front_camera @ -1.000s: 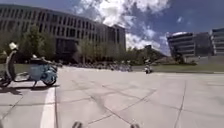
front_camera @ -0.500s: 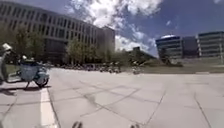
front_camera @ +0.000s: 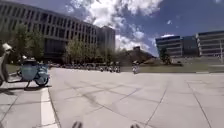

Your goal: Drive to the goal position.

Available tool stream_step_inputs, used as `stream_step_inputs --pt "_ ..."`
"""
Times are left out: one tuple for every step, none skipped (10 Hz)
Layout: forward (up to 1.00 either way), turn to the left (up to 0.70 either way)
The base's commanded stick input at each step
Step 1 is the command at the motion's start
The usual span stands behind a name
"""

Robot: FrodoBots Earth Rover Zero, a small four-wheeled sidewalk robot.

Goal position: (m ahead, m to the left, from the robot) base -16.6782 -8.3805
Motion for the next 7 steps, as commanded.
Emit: stream_step_inputs --pt "0.7 -0.01" --pt "0.7 -0.17" --pt "0.7 -0.33" --pt "0.7 -0.35" --pt "0.7 -0.35" --pt "0.7 -0.35" --pt "0.7 -0.35"
